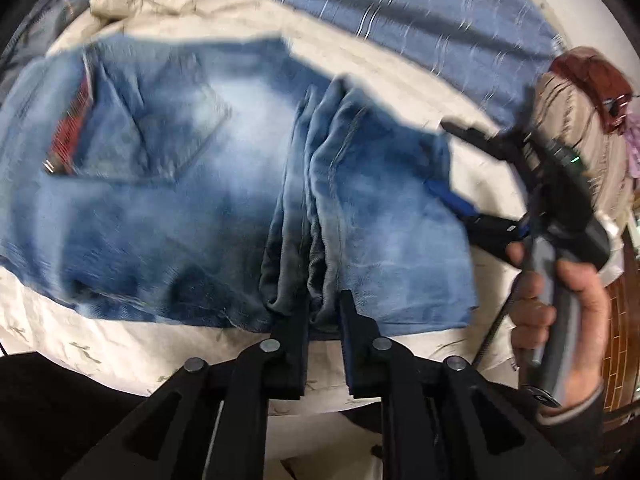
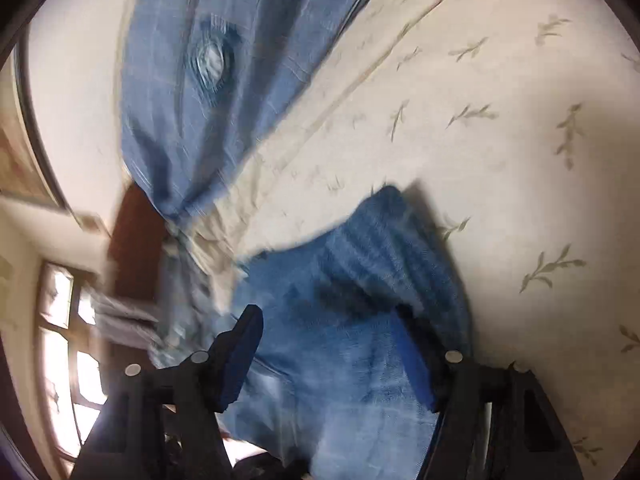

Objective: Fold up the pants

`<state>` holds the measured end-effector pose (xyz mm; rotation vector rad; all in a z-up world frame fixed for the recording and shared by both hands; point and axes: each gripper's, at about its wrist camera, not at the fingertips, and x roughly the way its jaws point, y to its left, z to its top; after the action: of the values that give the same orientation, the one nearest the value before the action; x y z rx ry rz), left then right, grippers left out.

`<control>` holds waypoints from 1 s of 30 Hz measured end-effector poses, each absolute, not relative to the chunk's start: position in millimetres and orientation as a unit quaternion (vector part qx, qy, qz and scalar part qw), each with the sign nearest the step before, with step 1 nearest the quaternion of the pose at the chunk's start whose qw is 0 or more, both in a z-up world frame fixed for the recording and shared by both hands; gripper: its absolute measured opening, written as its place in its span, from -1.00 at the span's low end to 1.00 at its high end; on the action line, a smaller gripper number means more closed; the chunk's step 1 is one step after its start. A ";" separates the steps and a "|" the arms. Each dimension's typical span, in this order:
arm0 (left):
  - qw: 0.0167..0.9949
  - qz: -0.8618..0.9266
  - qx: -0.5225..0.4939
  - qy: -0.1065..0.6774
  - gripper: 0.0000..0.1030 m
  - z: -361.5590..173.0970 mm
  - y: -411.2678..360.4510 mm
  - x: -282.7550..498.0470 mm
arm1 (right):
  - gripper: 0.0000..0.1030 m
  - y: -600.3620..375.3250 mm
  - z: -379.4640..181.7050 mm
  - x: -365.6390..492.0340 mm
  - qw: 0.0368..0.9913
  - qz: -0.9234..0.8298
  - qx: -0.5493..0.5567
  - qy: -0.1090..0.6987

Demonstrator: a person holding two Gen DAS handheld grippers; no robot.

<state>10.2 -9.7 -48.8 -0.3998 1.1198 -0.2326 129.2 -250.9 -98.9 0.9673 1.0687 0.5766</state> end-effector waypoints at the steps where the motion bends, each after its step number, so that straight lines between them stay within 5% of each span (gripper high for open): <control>1: 0.833 -0.111 -0.184 0.509 -0.64 -36.6 -8.5 8.6 | 0.35 -249.5 -96.7 129.0 0.719 0.262 0.426 0.483; 8: 0.867 -0.161 -0.174 0.438 -0.60 7.8 -11.6 43.9 | 0.36 -256.6 -96.2 126.9 0.701 0.278 0.454 0.474; 15: 0.839 -0.111 -0.140 0.514 -0.60 -53.8 -29.1 130.2 | 0.38 -266.0 -108.8 115.9 0.679 0.290 0.482 0.472; 16: 0.832 -0.106 -0.144 0.525 -0.81 -62.3 -27.8 134.7 | 0.38 -267.7 -111.6 114.6 0.677 0.291 0.485 0.471; 19: 0.828 -0.087 -0.141 0.536 -0.92 -68.7 -29.3 142.2 | 0.38 -268.8 -113.9 112.3 0.672 0.300 0.487 0.471; 28: 0.828 -0.099 -0.142 0.534 -0.92 -76.7 -28.2 147.0 | 0.41 -274.9 -54.2 132.1 0.782 0.233 0.341 0.467; 30: 0.826 -0.101 -0.151 0.533 -0.92 -75.7 -27.0 146.1 | 0.26 -264.9 -63.2 141.3 0.784 0.228 0.306 0.490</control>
<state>146.1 -27.0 -75.7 -0.3198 1.1325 -0.2154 141.3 -264.9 -63.2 0.6599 1.0576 0.4922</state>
